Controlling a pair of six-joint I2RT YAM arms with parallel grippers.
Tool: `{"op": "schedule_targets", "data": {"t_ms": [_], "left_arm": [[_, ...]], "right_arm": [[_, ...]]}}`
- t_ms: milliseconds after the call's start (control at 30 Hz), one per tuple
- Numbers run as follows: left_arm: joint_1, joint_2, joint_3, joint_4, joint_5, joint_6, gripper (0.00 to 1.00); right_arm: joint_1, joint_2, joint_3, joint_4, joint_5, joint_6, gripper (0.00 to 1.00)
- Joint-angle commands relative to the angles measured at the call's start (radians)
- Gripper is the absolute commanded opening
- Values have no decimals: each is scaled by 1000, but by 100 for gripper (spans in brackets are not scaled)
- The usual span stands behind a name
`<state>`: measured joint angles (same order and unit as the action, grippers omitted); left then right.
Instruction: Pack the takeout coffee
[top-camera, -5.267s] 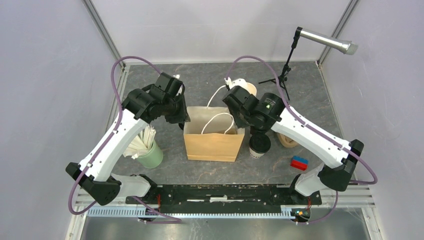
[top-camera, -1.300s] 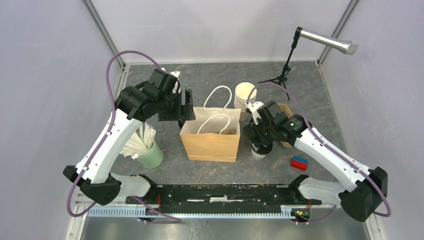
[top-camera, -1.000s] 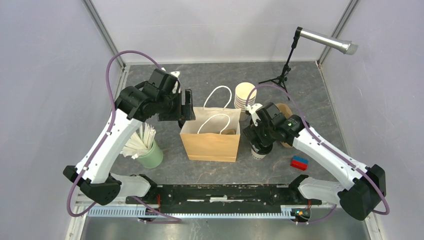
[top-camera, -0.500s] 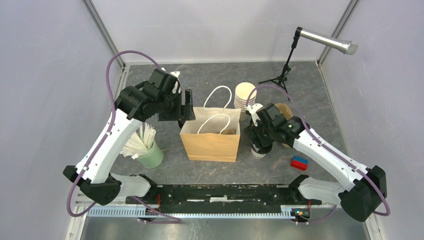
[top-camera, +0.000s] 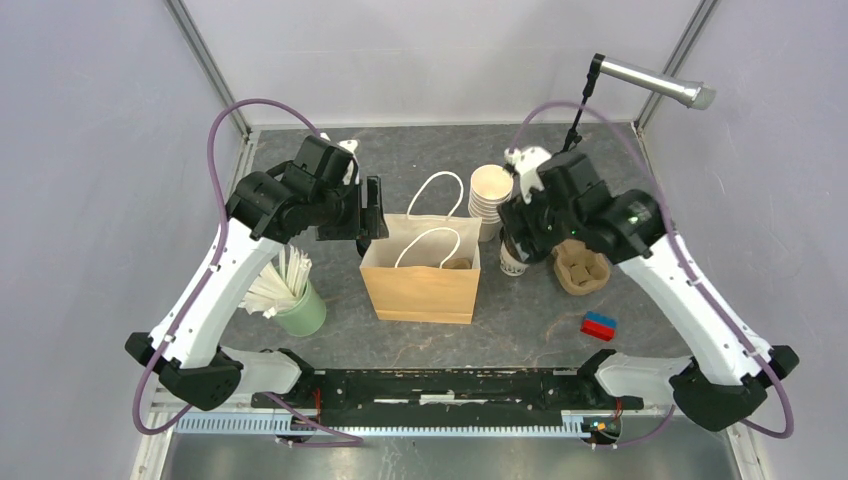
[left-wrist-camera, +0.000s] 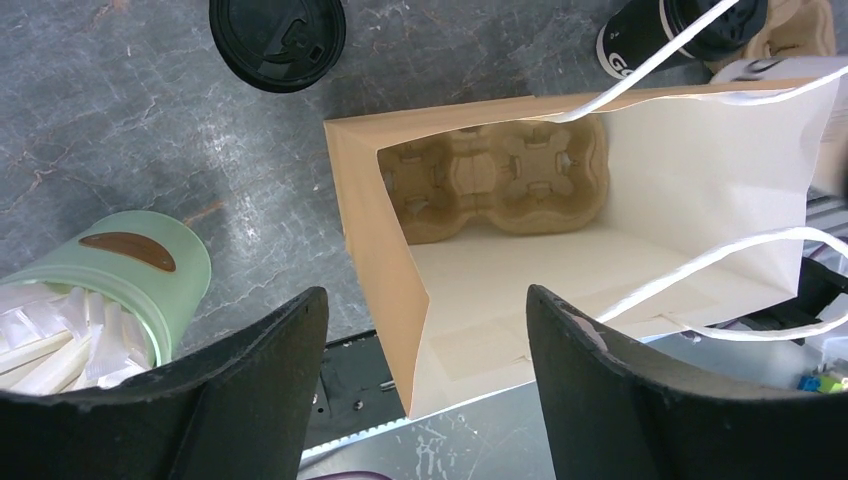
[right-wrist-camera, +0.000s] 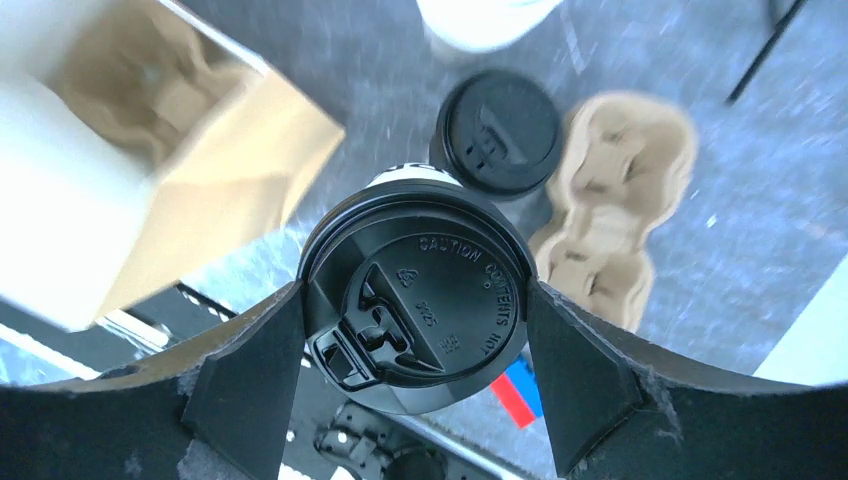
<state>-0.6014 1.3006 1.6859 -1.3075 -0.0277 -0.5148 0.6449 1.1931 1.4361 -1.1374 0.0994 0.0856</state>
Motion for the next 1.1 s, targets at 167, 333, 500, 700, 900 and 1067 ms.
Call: {"op": "schedule_targets", "data": {"t_ms": [167,333,500,700,900,1067], "left_arm": [[14,4,-5,-4,-21,-15,72],[17,10,-14,-4,-10,-21,70],[17,10,-26,2,16,-20,66],[17,-10,-45,34,67,-26,60],[17,-16,-67,38,63,-19,59],[17,-6,-59,51,79,-5,54]], "right_arm": [[-3,68,474,-111,-47,4,76],[-4,64,517,-57,-93,33,75],[-4,12,457,46,-191,39,75],[-4,-37,322,151,-240,52,75],[-4,-40,263,256,-313,92,74],[-4,-38,228,295,-356,109,74]]}}
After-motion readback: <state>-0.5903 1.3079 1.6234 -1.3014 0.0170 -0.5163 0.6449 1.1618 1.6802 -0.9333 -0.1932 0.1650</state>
